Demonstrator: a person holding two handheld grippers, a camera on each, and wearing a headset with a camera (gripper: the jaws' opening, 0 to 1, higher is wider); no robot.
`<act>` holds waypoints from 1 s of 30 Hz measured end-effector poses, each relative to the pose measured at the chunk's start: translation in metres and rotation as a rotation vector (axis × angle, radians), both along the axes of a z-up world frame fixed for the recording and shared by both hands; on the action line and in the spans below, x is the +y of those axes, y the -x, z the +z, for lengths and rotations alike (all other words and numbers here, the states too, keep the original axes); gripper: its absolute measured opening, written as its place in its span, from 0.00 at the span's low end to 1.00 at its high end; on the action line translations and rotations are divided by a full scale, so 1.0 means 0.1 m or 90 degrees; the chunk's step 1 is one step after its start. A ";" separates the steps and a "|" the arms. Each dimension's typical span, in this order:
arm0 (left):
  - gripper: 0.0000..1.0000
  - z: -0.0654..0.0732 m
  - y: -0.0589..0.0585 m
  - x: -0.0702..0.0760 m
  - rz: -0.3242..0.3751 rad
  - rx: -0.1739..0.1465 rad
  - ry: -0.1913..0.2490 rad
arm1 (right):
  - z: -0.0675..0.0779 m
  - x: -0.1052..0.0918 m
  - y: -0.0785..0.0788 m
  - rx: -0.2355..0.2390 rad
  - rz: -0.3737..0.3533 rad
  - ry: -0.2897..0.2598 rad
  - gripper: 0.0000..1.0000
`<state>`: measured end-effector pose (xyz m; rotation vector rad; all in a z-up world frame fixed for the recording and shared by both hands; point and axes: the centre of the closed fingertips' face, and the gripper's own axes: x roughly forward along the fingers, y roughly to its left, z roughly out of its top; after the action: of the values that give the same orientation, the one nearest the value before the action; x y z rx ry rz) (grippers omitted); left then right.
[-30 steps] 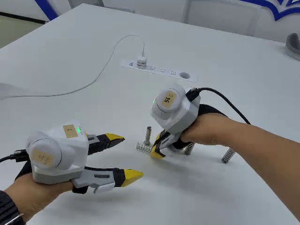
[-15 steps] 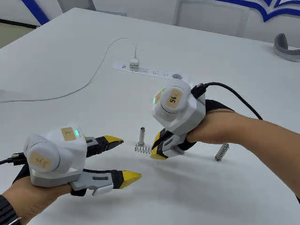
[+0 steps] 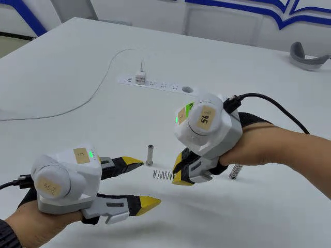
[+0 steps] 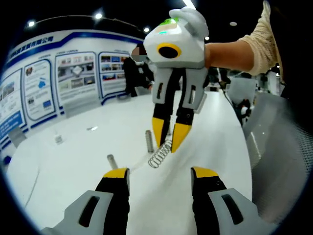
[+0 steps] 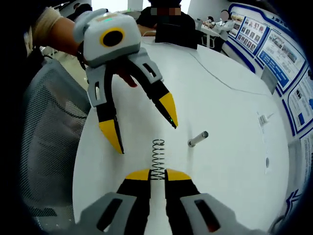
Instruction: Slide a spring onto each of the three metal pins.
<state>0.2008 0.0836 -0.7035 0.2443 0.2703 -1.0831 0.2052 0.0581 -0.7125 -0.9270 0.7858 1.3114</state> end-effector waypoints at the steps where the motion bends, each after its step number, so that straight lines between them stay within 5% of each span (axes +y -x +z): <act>1: 0.51 0.00 0.01 -0.02 -0.004 -0.001 0.001 | 0.01 0.00 0.01 0.001 0.003 -0.002 0.12; 30: 0.13 -0.02 0.14 -0.16 -0.063 -0.011 -0.010 | 0.00 0.03 0.23 0.001 0.103 0.006 0.12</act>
<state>0.1866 0.0677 -0.7050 0.2826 0.2537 -1.1762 0.1824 0.0608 -0.7125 -1.0135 0.7297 1.4498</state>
